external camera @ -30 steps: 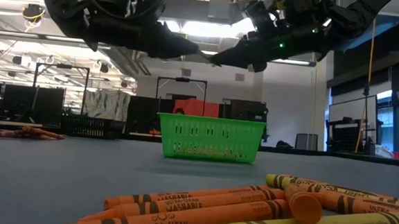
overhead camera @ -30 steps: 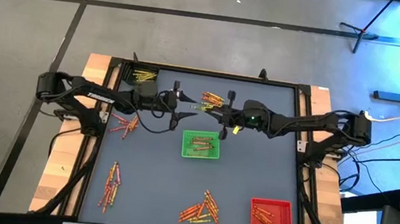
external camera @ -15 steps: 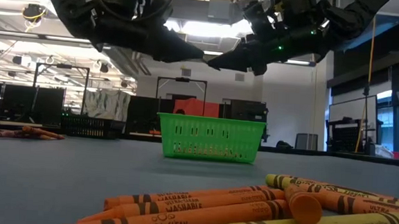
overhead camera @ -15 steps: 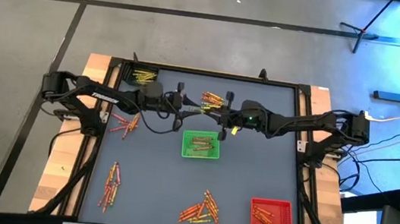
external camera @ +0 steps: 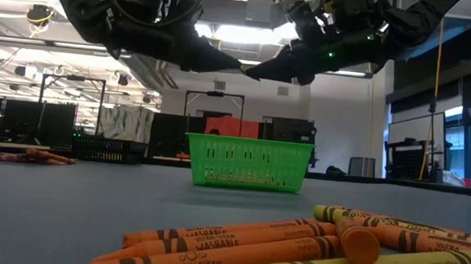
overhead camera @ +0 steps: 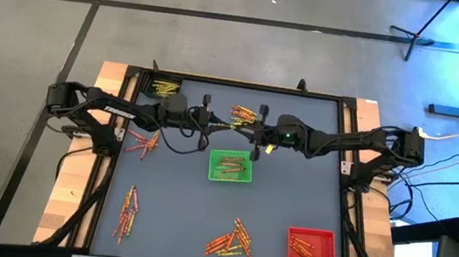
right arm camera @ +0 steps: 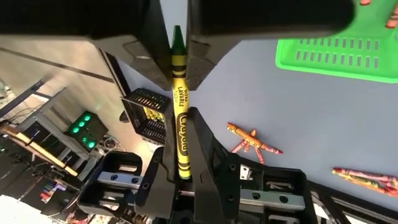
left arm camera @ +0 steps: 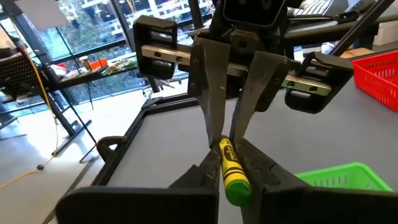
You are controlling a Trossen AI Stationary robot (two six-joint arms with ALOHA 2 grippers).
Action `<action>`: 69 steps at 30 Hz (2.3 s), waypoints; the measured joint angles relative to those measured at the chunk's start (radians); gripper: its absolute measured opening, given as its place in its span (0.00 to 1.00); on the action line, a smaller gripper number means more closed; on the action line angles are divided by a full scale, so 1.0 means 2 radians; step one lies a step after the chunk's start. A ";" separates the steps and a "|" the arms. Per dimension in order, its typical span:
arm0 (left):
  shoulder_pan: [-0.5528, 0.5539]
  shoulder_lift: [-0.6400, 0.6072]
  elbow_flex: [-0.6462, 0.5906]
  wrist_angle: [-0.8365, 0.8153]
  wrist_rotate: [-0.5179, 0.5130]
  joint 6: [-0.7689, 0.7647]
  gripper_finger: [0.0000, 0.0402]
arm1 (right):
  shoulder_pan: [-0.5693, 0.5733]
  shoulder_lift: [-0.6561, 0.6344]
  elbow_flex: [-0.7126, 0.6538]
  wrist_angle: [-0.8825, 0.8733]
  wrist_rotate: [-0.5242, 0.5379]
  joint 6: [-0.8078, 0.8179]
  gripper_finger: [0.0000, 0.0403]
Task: Sort crayons
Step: Put the green crayon into the black bin
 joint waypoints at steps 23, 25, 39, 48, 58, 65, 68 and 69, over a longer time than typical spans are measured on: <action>0.057 -0.117 0.000 -0.343 -0.498 0.004 0.04 | 0.000 -0.073 0.000 -0.122 0.134 0.010 0.48; 0.080 -0.116 0.000 -0.379 -0.502 -0.025 0.04 | 0.000 -0.073 0.000 -0.121 0.134 0.010 0.48; 0.211 -0.116 0.000 -0.493 -0.438 -0.108 0.05 | 0.000 -0.073 0.000 -0.120 0.104 0.010 0.48; 0.242 -0.116 0.000 -0.494 -0.377 -0.131 0.28 | 0.000 -0.073 0.000 -0.121 0.104 0.010 0.48; 0.201 -0.116 0.000 -0.452 -0.257 -0.120 0.35 | 0.000 -0.073 0.000 -0.120 0.104 0.011 0.48; 0.178 -0.116 0.000 -0.558 -0.319 -0.174 0.35 | 0.000 -0.073 0.000 -0.124 0.103 0.013 0.48; 0.161 -0.116 0.000 -0.555 -0.319 -0.175 0.34 | 0.000 -0.073 0.000 -0.123 0.103 0.013 0.48; 0.154 -0.117 0.000 -0.546 -0.319 -0.171 0.34 | 0.000 -0.073 0.000 -0.122 0.103 0.013 0.48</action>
